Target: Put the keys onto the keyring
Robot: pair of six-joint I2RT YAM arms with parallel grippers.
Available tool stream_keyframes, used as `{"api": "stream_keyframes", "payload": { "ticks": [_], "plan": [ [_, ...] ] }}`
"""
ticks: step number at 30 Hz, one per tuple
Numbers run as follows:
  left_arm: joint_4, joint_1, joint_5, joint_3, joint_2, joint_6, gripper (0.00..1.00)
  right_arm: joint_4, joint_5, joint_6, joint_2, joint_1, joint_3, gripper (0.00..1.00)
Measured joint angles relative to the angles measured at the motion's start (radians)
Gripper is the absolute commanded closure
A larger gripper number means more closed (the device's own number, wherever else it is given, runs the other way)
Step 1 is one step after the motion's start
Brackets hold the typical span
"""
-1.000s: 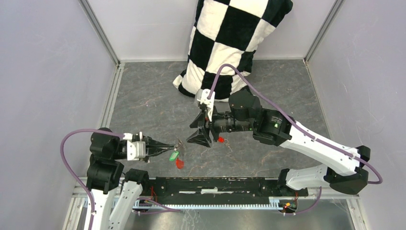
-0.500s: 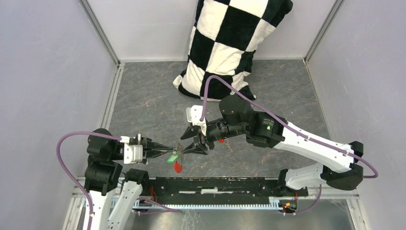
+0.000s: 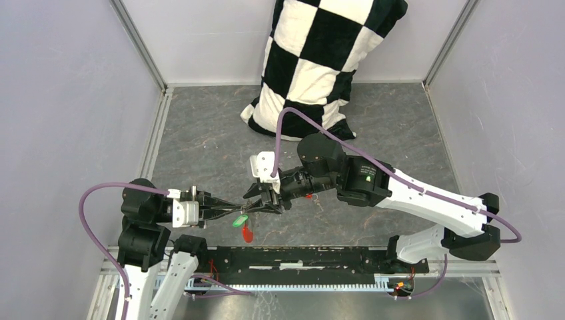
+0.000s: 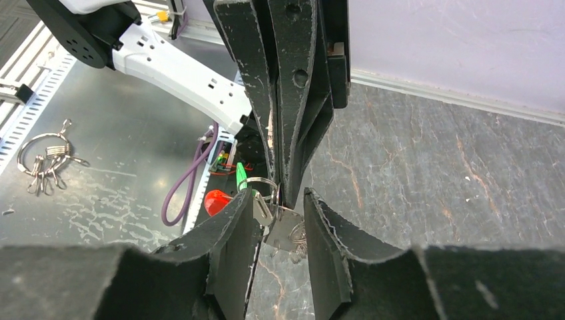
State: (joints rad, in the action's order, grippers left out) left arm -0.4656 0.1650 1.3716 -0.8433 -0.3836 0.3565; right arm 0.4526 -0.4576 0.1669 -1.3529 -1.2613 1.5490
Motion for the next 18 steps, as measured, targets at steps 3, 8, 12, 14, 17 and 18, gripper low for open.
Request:
{"api": "stream_keyframes", "payload": {
  "ticks": [3, 8, 12, 14, 17, 18],
  "plan": [
    [0.000, 0.000, 0.000, 0.000, 0.000, 0.000, 0.98, 0.015, 0.007, 0.011, -0.010, -0.002, 0.005, 0.61],
    [0.000, 0.000, 0.000, 0.000, 0.000, 0.000, 0.98, 0.040, 0.013, 0.020, -0.013, -0.002, 0.006, 0.66],
    [0.000, 0.000, 0.000, 0.000, 0.000, 0.000, 0.98, 0.051, 0.015, 0.022, -0.022, -0.002, 0.014, 0.73],
    [0.000, 0.000, 0.000, 0.000, 0.000, 0.000, 0.98, 0.057, 0.016, 0.022, -0.026, -0.002, 0.020, 0.77],
    [0.000, 0.000, 0.000, 0.000, 0.000, 0.000, 0.98, 0.064, 0.016, 0.021, -0.036, -0.002, 0.033, 0.88],
    [0.000, 0.000, -0.001, 0.000, 0.000, 0.000, 0.98, 0.067, 0.016, 0.021, -0.039, -0.002, 0.038, 0.93]
  ]
}}
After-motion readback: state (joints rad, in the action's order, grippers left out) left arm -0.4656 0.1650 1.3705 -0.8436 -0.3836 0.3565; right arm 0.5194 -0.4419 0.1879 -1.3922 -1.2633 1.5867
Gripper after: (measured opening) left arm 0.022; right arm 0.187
